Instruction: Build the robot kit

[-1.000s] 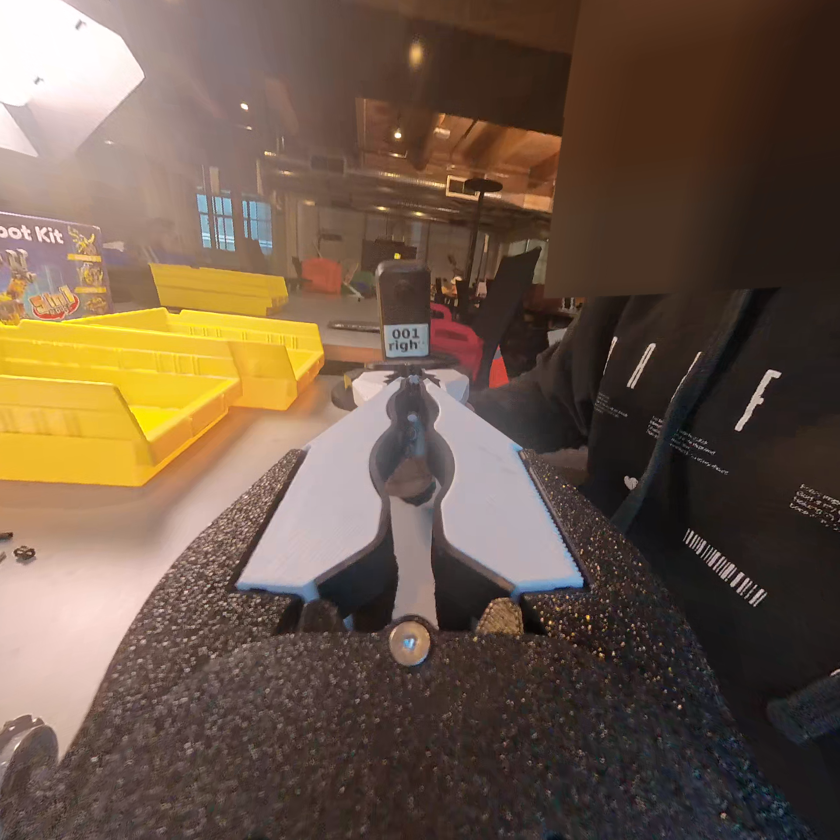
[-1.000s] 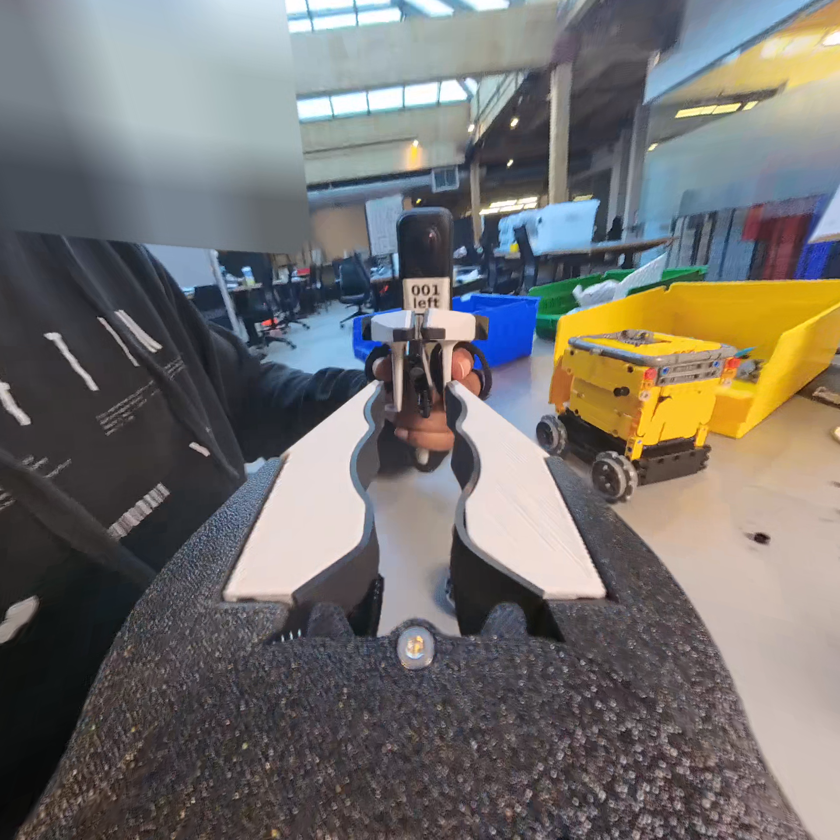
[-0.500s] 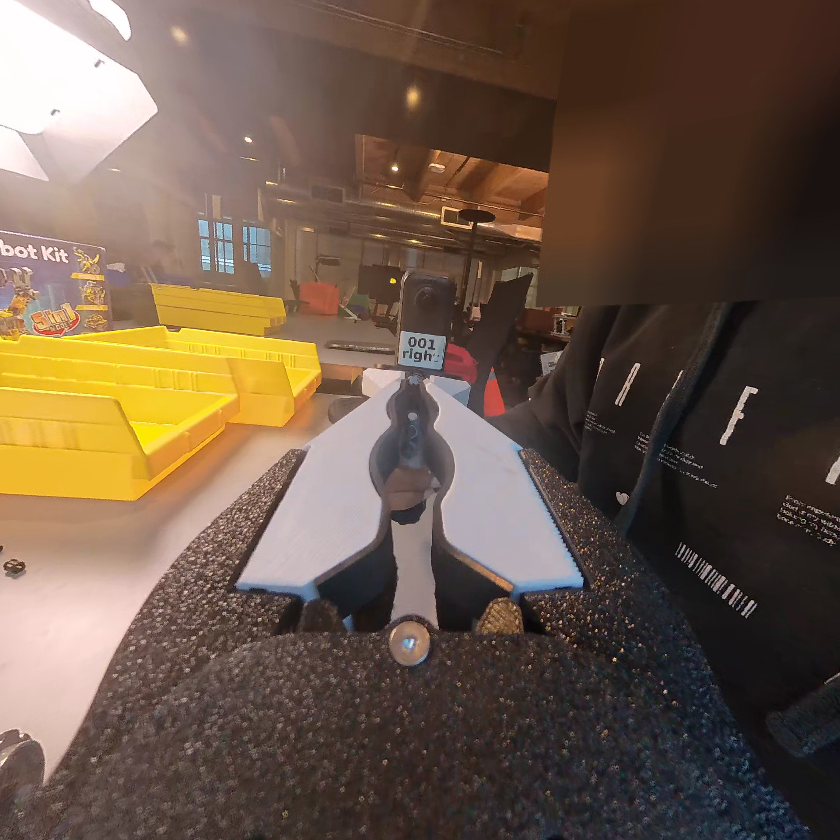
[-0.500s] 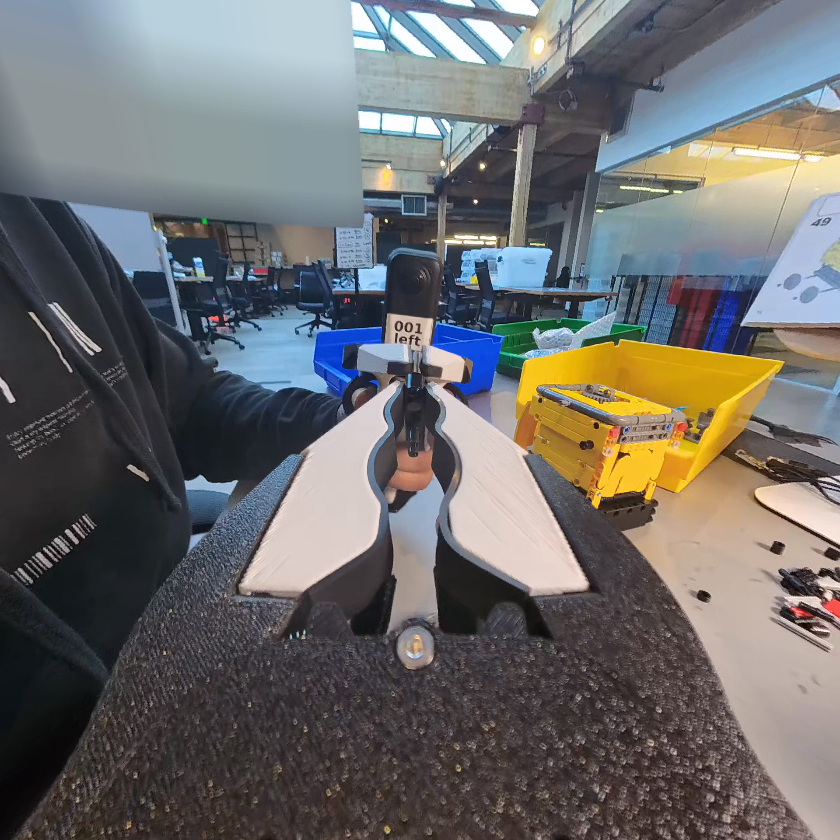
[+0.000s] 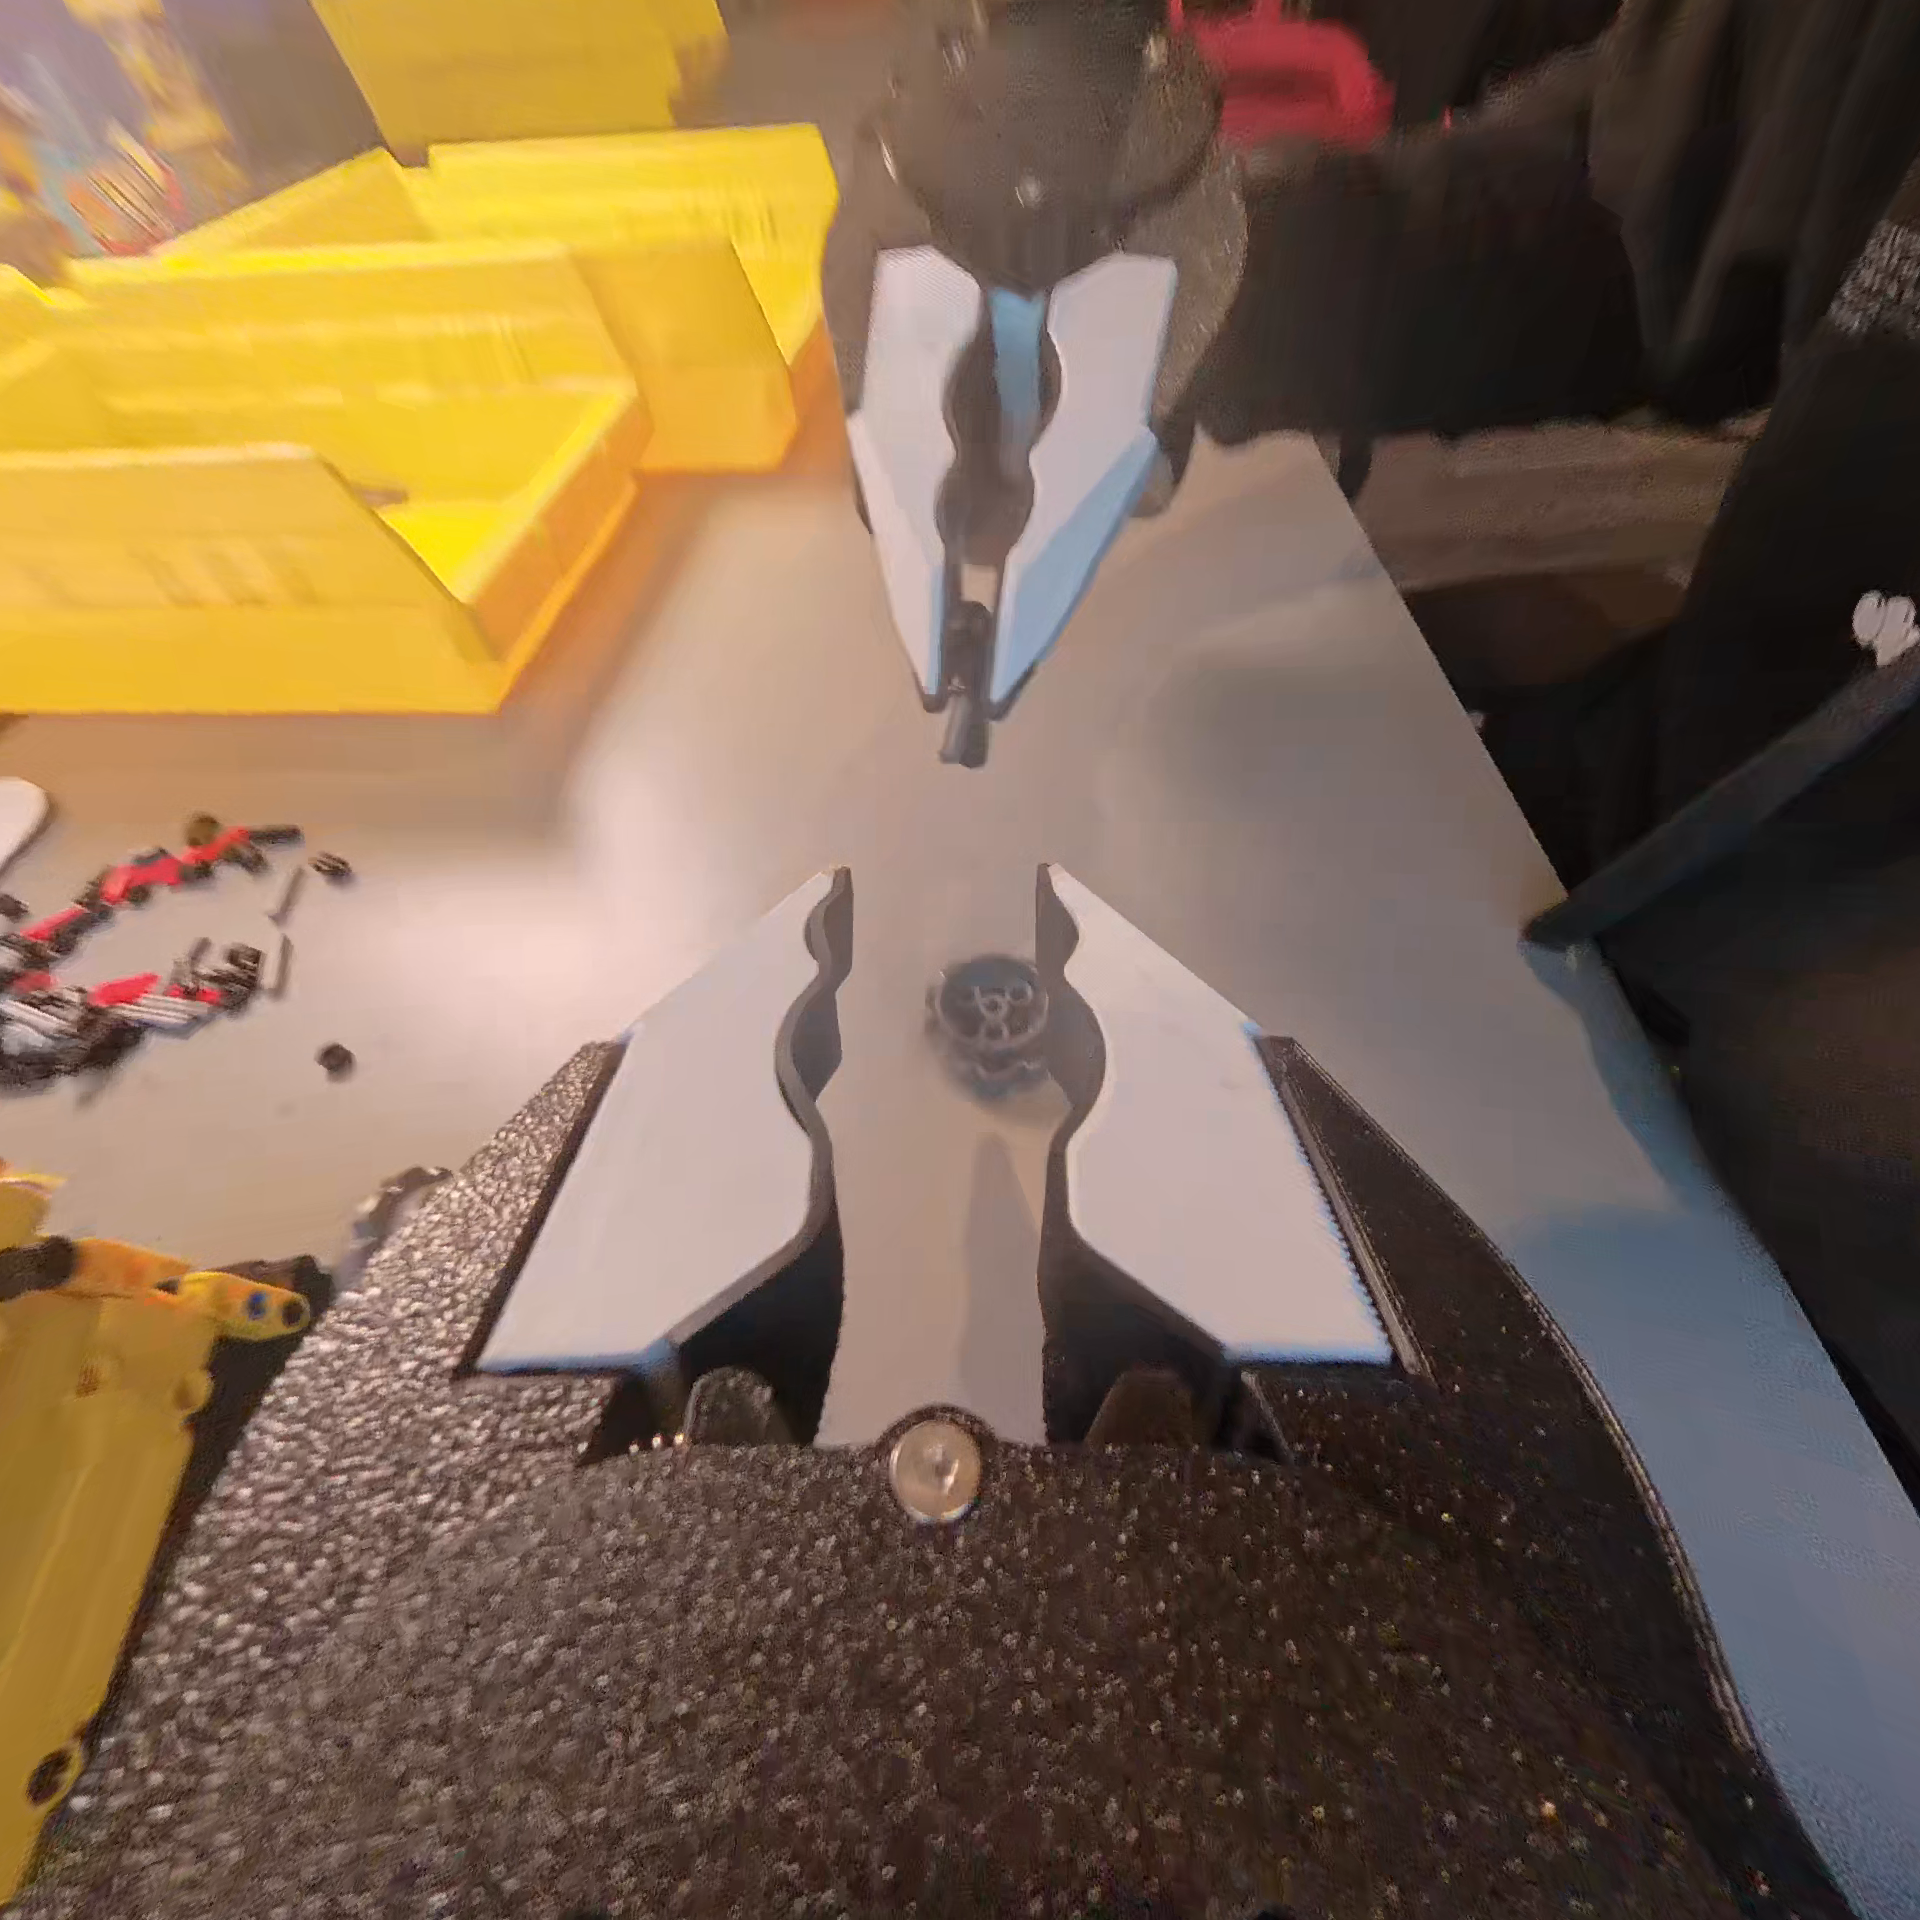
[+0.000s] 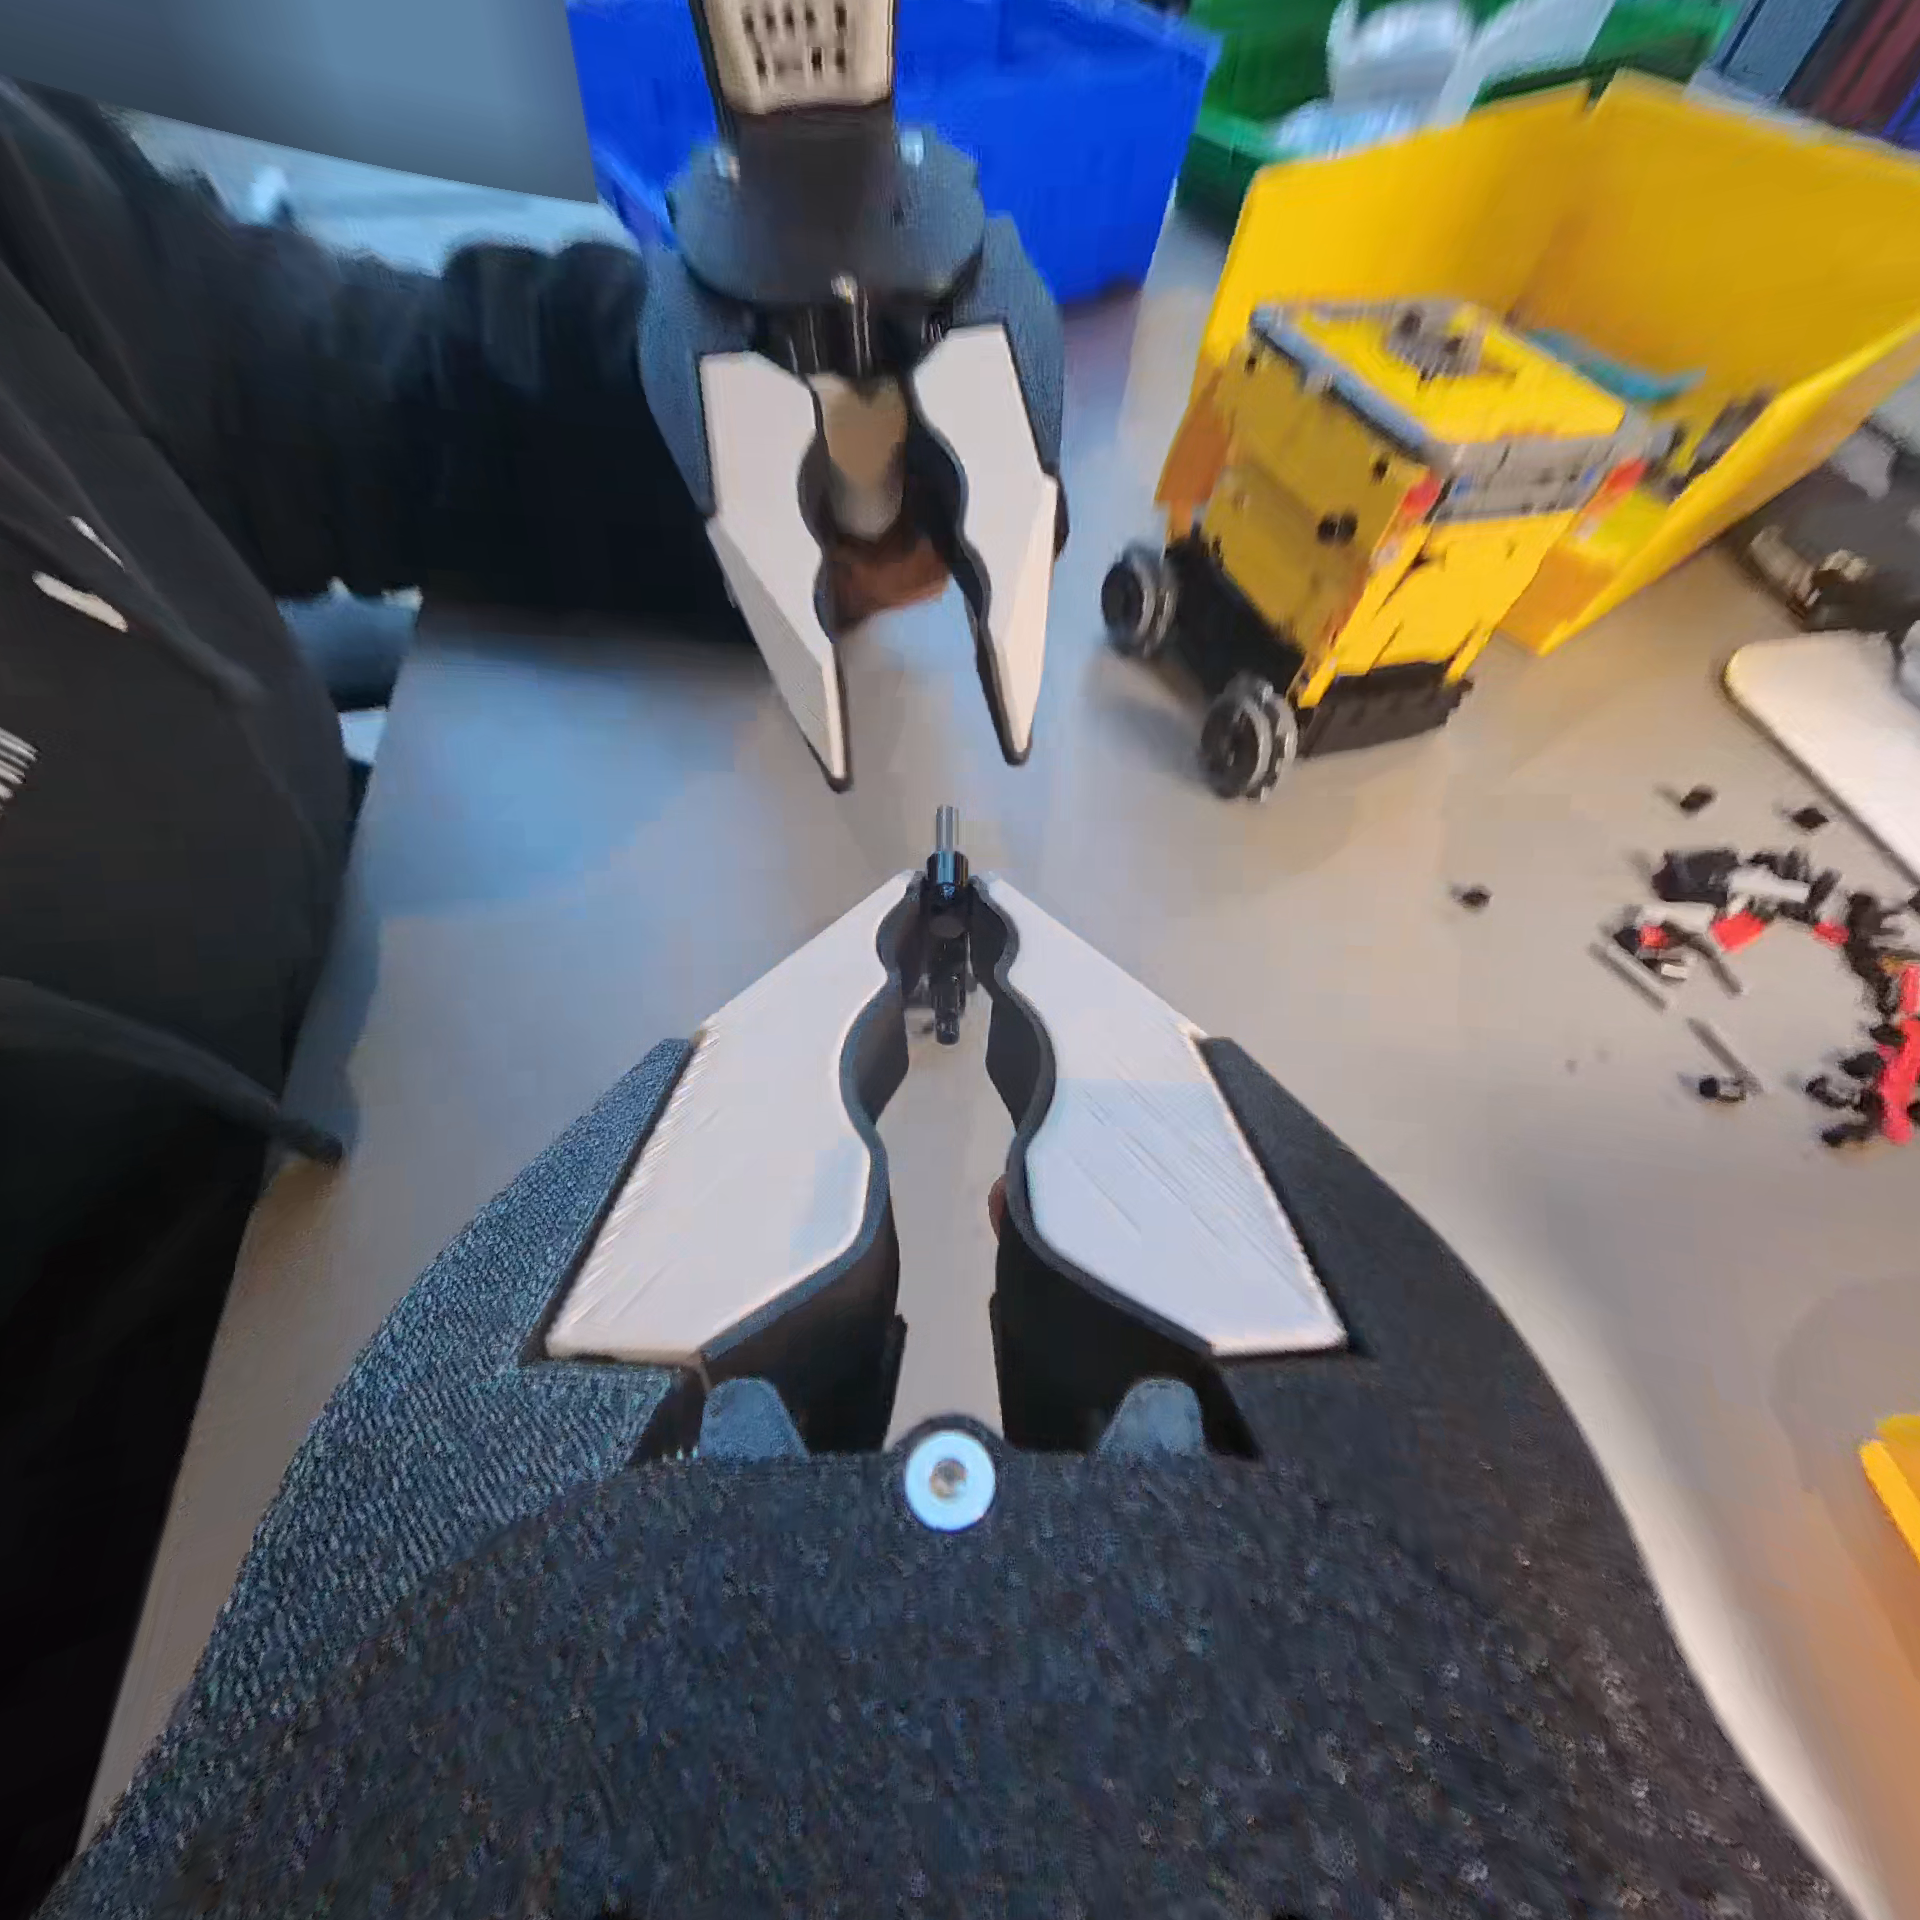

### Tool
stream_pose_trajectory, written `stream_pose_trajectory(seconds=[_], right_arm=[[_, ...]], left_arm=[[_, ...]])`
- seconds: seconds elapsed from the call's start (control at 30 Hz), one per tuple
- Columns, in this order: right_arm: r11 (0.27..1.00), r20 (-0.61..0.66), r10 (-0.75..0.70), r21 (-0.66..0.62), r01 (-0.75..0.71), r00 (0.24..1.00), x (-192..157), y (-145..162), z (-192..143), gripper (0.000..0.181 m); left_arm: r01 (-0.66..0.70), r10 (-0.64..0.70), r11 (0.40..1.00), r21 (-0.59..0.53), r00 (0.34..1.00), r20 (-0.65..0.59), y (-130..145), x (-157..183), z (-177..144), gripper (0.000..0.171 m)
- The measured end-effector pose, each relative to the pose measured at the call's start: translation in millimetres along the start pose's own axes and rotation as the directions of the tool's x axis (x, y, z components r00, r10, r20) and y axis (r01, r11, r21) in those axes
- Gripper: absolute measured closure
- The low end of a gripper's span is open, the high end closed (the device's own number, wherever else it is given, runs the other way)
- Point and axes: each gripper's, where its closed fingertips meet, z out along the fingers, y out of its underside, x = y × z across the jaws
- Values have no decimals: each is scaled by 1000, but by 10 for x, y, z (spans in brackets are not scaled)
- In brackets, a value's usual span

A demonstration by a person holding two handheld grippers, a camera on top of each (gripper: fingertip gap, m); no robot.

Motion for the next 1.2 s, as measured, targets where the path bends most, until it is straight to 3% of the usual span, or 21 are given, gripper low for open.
stream_pose_trajectory(seconds=[0.17, 0.43, 0.83, 1.03, 1.2], right_arm=[[962, 72, 6, -273, 14, 997, -51, 361, 122, 174], [926, 159, -61, -359, 116, 985, -104, 332, 322, 174], [955, 177, -152, -228, 191, 972, -161, 77, 288, 174], [968, 229, -239, -18, 249, 944, -330, -217, 136, 174], [948, 285, -316, 55, 313, 905, -473, -354, 55, 174]], left_arm=[[-20, 14, 991, -129, 999, -46, 208, 86, 123, 139], [-78, 73, 982, -170, 997, -36, 280, 127, 162, 161], [-75, 74, 994, -85, 997, -17, 118, 114, 138, 170], [101, -81, 991, 88, 975, -209, -174, 293, 27, 170], [279, -197, 950, 142, 886, -420, -327, 459, -52, 170]])
